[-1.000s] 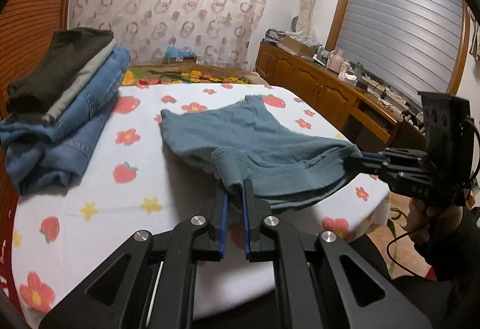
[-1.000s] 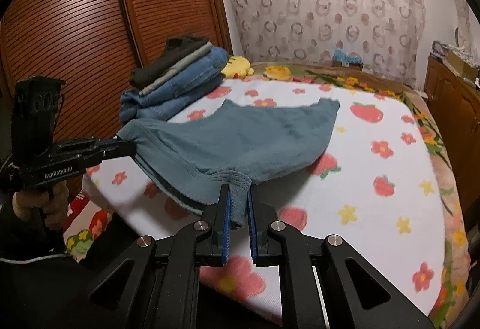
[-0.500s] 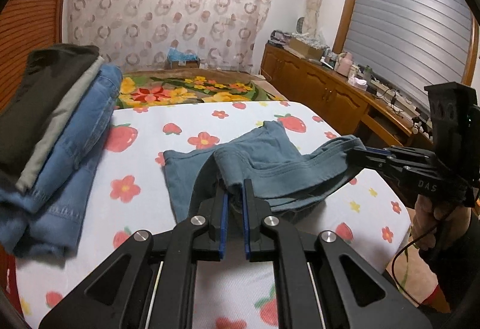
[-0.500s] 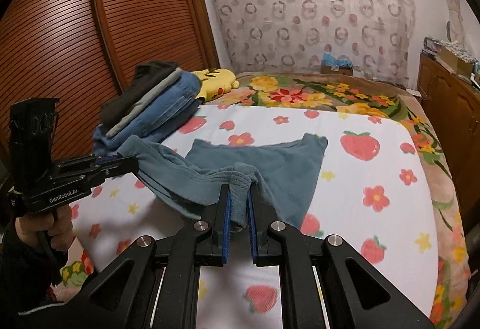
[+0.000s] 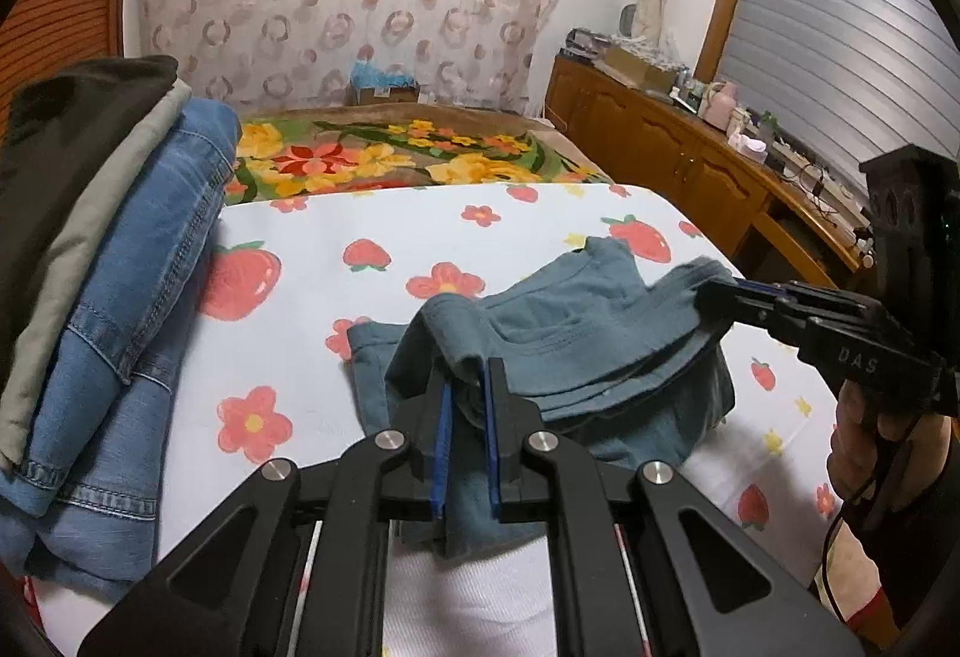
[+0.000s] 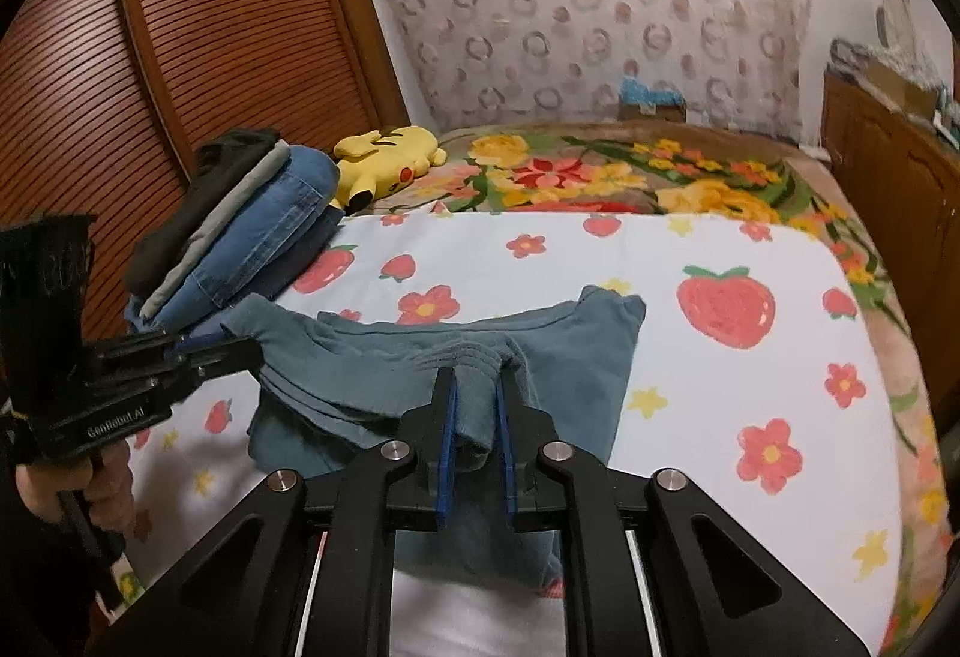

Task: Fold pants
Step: 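Lift the hem with both grippers and fold it toward the waistband, then open both grippers and release the folded hem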

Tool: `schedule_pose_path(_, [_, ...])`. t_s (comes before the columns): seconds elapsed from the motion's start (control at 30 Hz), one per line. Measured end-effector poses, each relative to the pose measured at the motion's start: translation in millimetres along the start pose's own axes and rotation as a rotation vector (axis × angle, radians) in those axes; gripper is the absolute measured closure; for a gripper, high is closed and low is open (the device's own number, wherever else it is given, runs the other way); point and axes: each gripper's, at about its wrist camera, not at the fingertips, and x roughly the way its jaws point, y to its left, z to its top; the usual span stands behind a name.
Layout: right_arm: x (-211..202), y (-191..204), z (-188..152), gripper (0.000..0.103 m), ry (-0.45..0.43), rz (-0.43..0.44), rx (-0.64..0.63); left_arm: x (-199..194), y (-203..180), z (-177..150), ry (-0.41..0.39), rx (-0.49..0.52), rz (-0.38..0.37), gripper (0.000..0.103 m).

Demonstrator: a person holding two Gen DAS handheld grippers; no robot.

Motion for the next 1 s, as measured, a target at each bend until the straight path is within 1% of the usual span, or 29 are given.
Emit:
schedule_pose_path(0.07, [-1.6,-1.5,-2.3,0.083,-0.004,0.001,0.0,-1.2,0.1,-1.2,0.0,-0.003,0.009,0.09])
schedule_pose_path(0.1, [-3.5,-2.6,-2.8,0.079,-0.01,-0.003,0.002,-2.4,0.7,-1.0,-0.005,-0.001,0.011,0.089])
schedule_pose_path(0.13, [-6.1,-5.0,-3.8,0.076,-0.016,-0.008,0.006,-4.3,0.5,-1.1,-0.011,0.005,0.01,0.084])
schedule_pose_path(0.17, [-9.4,-6.7,-3.8,0.071,-0.025,-0.009,0.01,-4.8,0.6,-0.3,-0.013,0.008,0.009,0.074])
schedule_pose_path(0.2, [-12.7,-8.2,-5.1,0.067,-0.032,-0.012,0.01,-5.9,0.6,0.4,-0.014,0.013,0.009,0.069])
schedule_pose_path(0.23, [-15.8,-9.0,-4.7,0.065,-0.037,-0.028,0.006,-6.3,0.7,1.2,-0.013,0.016,0.009,0.058])
schedule_pose_path(0.27, [-18.2,-8.6,-5.3,0.063,-0.041,-0.041,-0.005,-6.9,0.9,1.6,-0.013,0.019,0.011,0.055])
schedule_pose_path(0.33, [-20.9,-6.9,-7.8,0.063,-0.038,-0.043,-0.025,-7.3,1.4,1.8,-0.01,0.019,0.018,0.055])
schedule_pose_path(0.47, [-18.4,-6.5,-18.1,0.063,0.001,-0.039,-0.058,-8.2,4.8,-4.7,-0.007,0.025,0.017,0.055])
schedule_pose_path(0.63, [-3.9,-5.2,-26.8,0.063,0.068,-0.035,-0.087,5.8,8.9,-21.6,0.054,0.026,0.006,0.055])
schedule_pose_path(0.73, [8.2,-4.7,-25.8,0.063,0.105,-0.045,-0.108,22.5,9.9,-28.1,0.121,0.046,0.024,0.055])
schedule_pose_path(0.9, [21.5,-1.2,-22.4,0.063,0.154,-0.043,-0.165,34.8,9.7,-29.4,0.158,0.071,0.045,0.055])
schedule_pose_path(1.0, [30.8,0.4,-22.3,0.063,0.179,-0.065,-0.2,41.1,9.9,-27.2,0.168,0.081,0.053,0.055])
